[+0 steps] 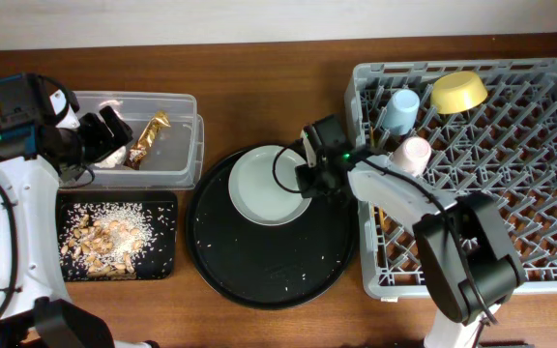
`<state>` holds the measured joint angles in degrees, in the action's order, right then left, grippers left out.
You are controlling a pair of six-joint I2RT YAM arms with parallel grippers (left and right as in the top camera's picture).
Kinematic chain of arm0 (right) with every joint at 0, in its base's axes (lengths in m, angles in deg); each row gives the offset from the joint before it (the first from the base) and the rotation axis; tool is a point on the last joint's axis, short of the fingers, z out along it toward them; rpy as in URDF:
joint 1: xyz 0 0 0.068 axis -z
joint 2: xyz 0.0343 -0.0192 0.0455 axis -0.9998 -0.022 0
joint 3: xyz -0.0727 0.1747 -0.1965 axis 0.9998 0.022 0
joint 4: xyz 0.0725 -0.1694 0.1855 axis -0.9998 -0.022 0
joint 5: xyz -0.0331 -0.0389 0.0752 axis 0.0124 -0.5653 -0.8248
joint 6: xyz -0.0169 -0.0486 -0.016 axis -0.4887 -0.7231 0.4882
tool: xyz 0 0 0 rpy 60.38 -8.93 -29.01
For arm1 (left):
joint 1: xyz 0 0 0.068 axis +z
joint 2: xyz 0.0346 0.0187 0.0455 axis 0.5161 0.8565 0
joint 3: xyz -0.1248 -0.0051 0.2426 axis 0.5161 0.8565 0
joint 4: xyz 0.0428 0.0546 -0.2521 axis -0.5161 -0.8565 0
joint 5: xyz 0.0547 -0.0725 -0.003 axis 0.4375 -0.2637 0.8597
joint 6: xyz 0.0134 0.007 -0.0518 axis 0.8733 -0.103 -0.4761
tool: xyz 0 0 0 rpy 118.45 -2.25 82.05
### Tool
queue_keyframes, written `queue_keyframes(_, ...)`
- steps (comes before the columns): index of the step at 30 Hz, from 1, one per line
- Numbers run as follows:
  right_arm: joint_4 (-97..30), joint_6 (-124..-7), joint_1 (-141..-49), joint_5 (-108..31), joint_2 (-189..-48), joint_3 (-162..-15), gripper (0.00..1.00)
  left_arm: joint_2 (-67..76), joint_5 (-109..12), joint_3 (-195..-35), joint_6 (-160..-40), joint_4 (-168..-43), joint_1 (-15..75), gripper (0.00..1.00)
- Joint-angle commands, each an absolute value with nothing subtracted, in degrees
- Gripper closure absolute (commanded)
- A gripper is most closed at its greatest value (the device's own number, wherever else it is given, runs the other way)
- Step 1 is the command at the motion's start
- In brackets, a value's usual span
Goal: Sort waste into correct bins and load items into the dishwasher rack
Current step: 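Reach right gripper to the white plate edge and grasp it, then lift the white plate with right gripper and stand it in the rack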
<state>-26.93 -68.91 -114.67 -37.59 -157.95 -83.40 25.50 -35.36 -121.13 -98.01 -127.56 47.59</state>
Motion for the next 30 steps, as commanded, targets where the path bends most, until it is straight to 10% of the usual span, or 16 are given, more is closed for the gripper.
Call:
queue_keyframes(1, -26.12, -68.63, -114.61, -34.22, -157.44, -82.53, 0.68, 25.15, -35.32, -121.43, -97.73, -127.6, 47.65, 0.01)
queue_keyframes(30, -24.9, -68.63, -114.61, -35.2, -156.02, -86.85, 0.96, 25.15, -35.32, -121.43, -97.73, -127.6, 47.65, 0.01)
